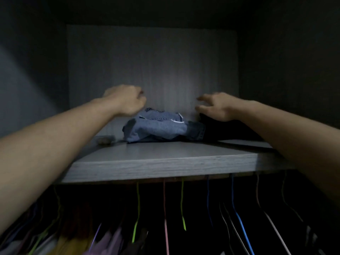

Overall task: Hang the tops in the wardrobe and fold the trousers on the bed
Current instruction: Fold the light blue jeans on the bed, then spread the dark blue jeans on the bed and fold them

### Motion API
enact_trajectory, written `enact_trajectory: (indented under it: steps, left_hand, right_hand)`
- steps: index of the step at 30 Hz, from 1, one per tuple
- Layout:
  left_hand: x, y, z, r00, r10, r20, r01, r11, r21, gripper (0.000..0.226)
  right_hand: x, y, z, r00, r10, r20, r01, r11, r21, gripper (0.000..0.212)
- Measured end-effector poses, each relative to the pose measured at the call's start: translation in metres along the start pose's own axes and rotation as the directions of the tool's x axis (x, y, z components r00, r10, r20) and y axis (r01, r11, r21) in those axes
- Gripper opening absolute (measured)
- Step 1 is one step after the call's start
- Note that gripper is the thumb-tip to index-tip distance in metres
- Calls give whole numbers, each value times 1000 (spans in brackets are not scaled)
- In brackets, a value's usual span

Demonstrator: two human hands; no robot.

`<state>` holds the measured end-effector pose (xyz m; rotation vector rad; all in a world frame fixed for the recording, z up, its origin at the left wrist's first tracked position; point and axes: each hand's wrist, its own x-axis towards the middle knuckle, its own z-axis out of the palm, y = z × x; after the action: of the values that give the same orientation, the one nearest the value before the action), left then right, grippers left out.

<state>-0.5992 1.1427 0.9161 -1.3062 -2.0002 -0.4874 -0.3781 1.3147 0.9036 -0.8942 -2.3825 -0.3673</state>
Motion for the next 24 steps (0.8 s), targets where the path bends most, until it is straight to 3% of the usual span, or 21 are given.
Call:
enact_trajectory:
  steps: [2, 5, 8, 14, 16, 20, 24]
  left_hand:
    - [-14, 4, -12, 985, -25, -169, 30, 999, 28, 49]
    - [-40, 14, -22, 960, -19, -281, 20, 1000, -2, 54]
    - [-68, 28, -23, 936, 68, -346, -51, 997, 57, 55]
    - [-113, 50, 4, 848, 177, -500, -230, 972, -46, 59]
    - [-122, 63, 9, 830, 178, -528, -241, 969, -51, 60]
    - [-155, 104, 10, 861, 140, -489, -253, 952, -171, 59]
    - [-205, 167, -4, 821, 162, -547, -337, 911, -236, 59]
  right_hand:
    - [-18, 2, -8, 993, 29, -114, -30, 1000, -7, 64]
    - [-53, -3, -16, 966, 31, -258, -33, 999, -7, 63]
    - [-92, -7, -18, 951, 18, -307, -31, 999, -40, 57]
    - [-169, 2, -19, 916, 70, -394, -132, 983, -131, 53]
    - [-192, 5, -22, 902, 68, -427, -178, 958, -223, 52]
    - [-258, 11, -29, 899, -23, -438, -196, 872, -449, 53]
    - [-349, 28, -54, 881, -49, -470, -216, 844, -492, 53]
